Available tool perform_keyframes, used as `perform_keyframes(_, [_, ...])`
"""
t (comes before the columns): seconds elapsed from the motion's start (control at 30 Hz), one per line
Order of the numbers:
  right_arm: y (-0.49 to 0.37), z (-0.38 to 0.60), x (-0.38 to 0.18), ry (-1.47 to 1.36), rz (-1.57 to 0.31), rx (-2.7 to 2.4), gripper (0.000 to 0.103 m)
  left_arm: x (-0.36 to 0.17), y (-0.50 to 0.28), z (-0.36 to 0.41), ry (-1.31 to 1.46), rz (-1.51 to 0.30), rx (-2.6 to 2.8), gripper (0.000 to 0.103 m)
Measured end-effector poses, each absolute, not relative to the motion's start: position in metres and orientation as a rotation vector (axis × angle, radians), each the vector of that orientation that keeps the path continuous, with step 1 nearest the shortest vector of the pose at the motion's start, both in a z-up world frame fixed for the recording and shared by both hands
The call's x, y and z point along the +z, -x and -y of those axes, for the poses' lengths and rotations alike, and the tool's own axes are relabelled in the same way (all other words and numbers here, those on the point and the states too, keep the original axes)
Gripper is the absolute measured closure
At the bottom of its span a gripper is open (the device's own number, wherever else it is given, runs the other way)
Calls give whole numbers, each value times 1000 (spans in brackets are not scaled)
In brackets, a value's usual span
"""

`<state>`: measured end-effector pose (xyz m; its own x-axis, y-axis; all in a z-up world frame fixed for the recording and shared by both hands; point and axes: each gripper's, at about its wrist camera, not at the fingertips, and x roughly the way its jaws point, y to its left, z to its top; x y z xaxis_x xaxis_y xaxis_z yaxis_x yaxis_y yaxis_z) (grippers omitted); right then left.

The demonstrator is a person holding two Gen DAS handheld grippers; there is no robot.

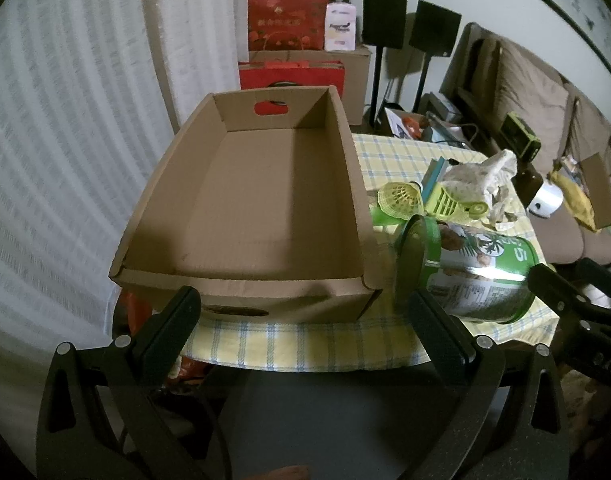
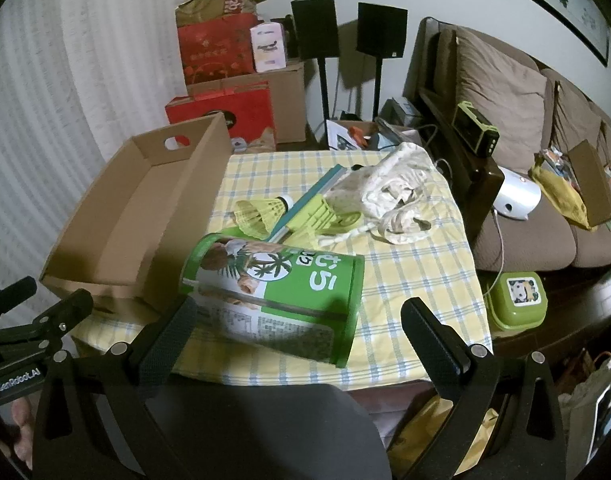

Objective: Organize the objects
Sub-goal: 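Move the left gripper toward the green canister lying on the table, then close the left gripper on the green canister and lift it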

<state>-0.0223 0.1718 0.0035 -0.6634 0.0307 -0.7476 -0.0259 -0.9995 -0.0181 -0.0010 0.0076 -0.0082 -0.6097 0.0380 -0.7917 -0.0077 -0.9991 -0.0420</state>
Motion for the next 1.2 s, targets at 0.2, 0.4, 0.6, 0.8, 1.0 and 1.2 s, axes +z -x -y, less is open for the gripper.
perform_keyframes(0.2, [23,-182,2,1281,3,2825,0,-11,9,-15,1385,34,2788,0])
perform_keyframes(0.4, [26,-192,1,1279,-17,2806,0,-12,20,-26,1336,25,2760,0])
perform_keyframes(0.6, [30,-214,-4,1281,-85,2791,0,-13,31,-34,1280,58,2703,0])
perform_keyframes(0.8, [34,-234,-9,1282,-127,2793,0,-20,45,-47,1303,146,2604,0])
perform_keyframes(1.0, [37,-250,-17,1309,-232,2841,0,-25,54,-59,1300,138,2582,0])
perform_keyframes(1.2, [40,-255,-27,1318,-326,2905,0,-34,62,-70,1312,134,2542,3])
